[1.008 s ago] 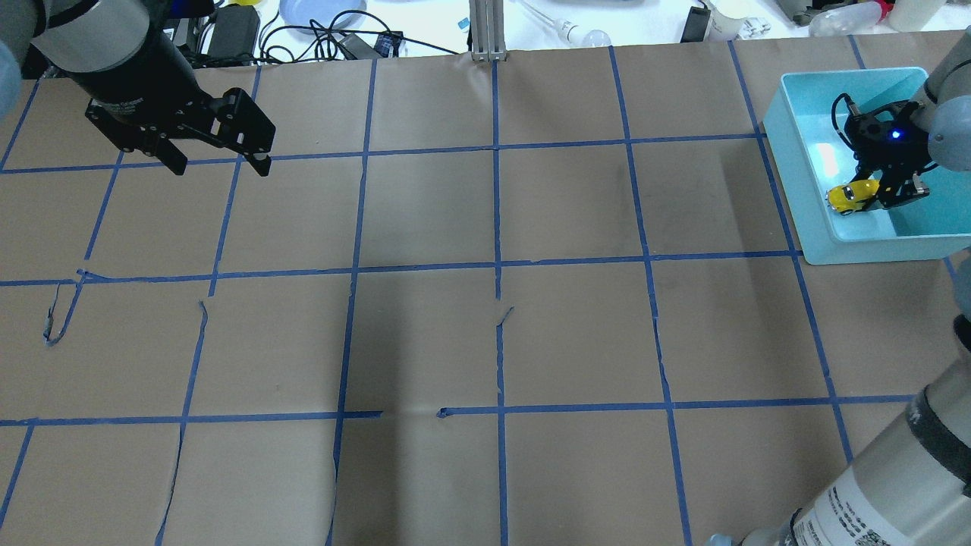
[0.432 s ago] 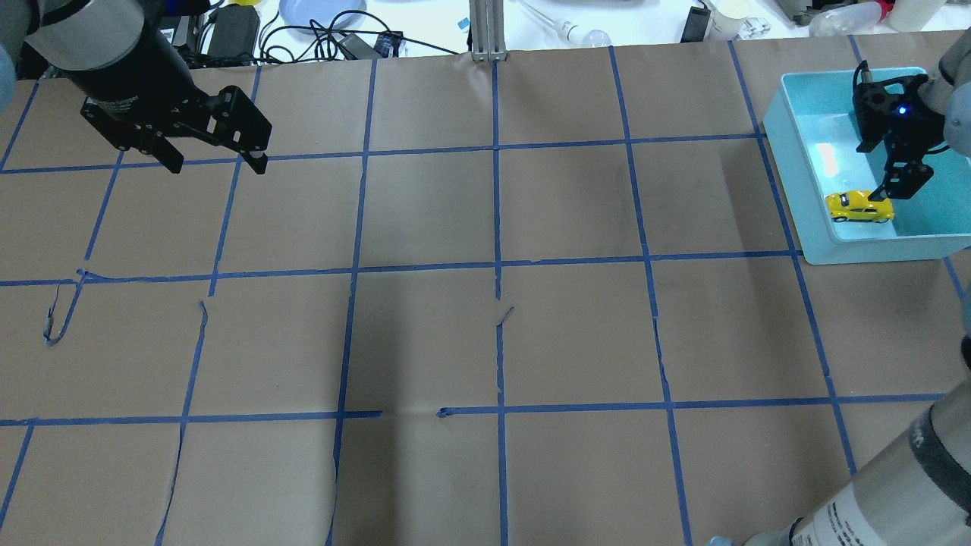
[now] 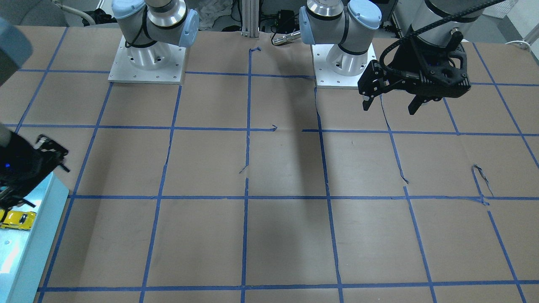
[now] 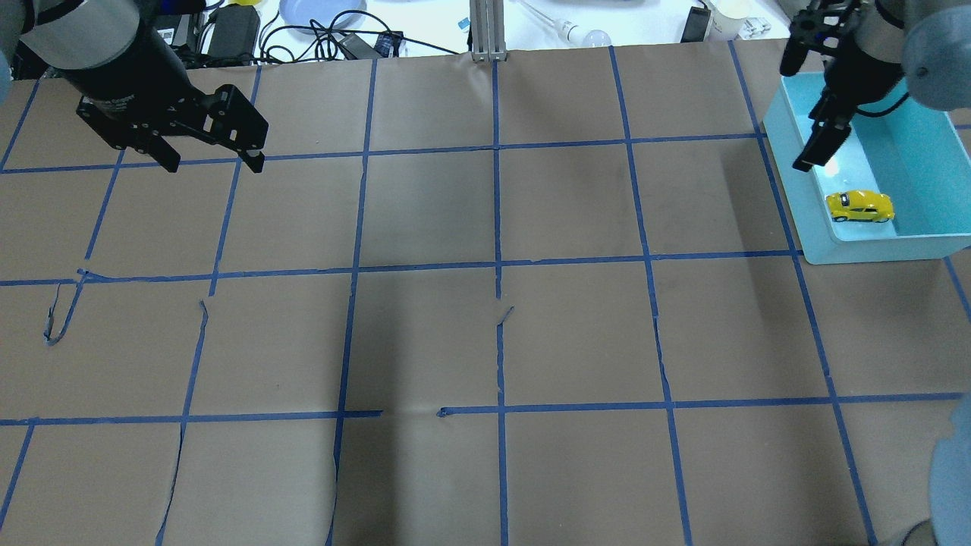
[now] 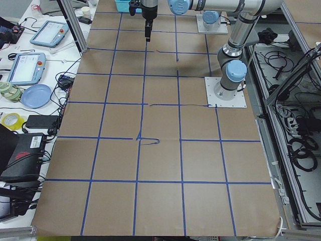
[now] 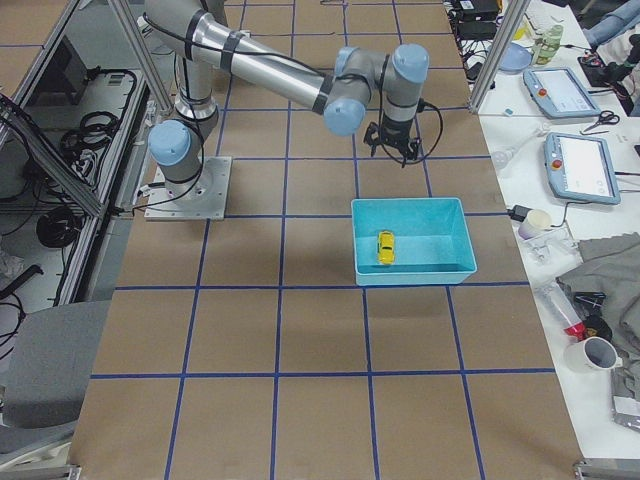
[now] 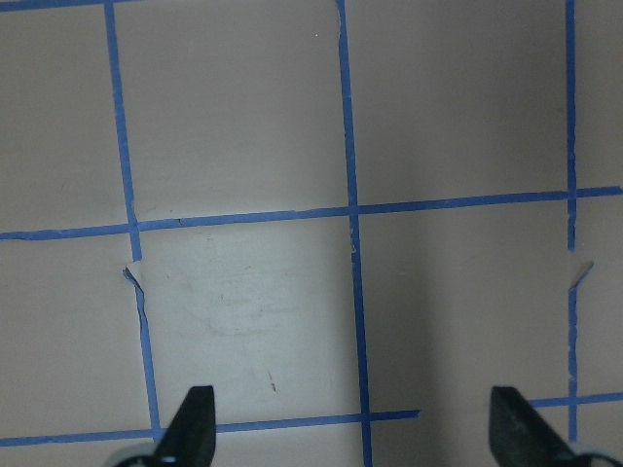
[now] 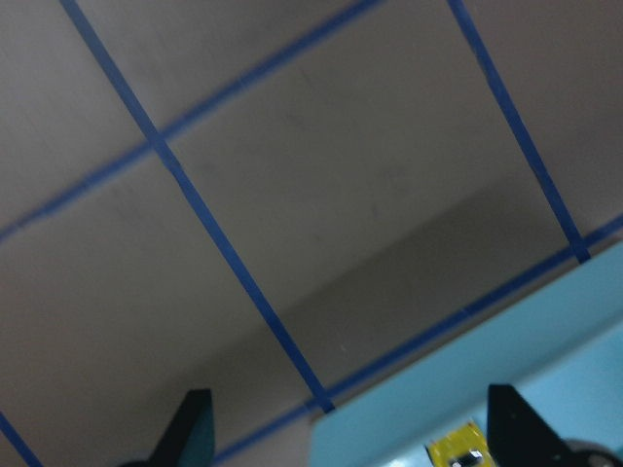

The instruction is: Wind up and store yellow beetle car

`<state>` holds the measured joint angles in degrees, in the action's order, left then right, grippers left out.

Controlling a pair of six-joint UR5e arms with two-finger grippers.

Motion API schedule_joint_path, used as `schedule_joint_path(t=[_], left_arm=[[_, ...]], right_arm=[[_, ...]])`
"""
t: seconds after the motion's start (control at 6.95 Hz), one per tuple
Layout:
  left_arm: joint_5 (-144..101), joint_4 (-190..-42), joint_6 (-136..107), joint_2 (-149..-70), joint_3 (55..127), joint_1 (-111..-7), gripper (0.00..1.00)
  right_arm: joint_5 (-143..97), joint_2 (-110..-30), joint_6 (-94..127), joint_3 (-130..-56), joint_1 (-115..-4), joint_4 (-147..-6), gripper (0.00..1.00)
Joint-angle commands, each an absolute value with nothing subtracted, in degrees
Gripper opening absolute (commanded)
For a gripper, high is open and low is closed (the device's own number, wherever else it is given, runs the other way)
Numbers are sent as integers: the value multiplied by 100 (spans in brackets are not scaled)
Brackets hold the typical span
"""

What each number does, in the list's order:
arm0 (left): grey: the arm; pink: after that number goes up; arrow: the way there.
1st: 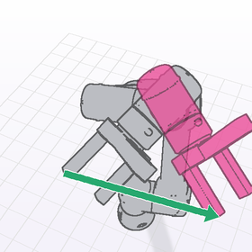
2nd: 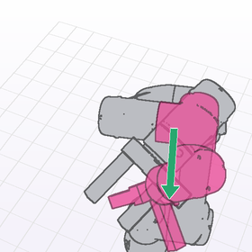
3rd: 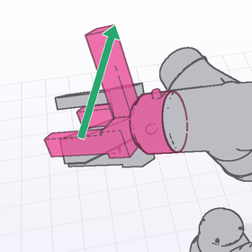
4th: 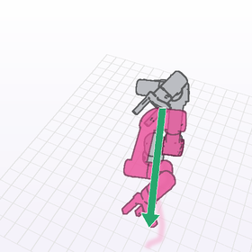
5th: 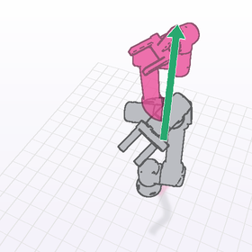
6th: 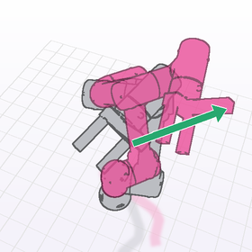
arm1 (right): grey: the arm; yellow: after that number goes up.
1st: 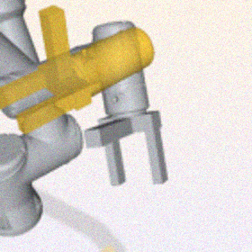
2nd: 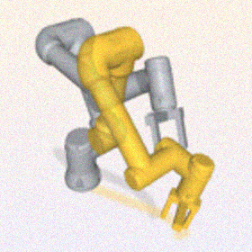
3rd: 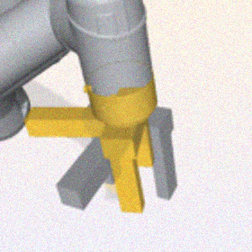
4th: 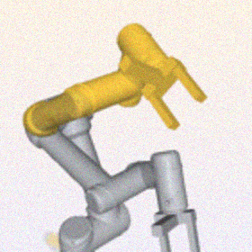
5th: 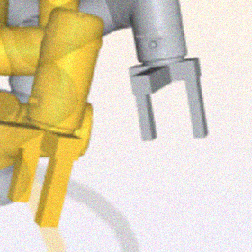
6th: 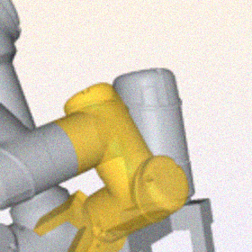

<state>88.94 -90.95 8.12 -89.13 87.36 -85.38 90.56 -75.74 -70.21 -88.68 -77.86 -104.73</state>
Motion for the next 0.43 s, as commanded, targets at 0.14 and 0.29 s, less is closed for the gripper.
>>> schedule_joint_path(t=[0.14,0.29], left_arm=[[8895,-9097,809,-8912,8736,-8534,100],[8895,-9097,817,-8912,8736,-8534,100]], right_arm=[[8879,-8487,-2169,-8930,-9743,-9812,100],[8720,-8673,-674,-8938,-10043,-9800,100]])
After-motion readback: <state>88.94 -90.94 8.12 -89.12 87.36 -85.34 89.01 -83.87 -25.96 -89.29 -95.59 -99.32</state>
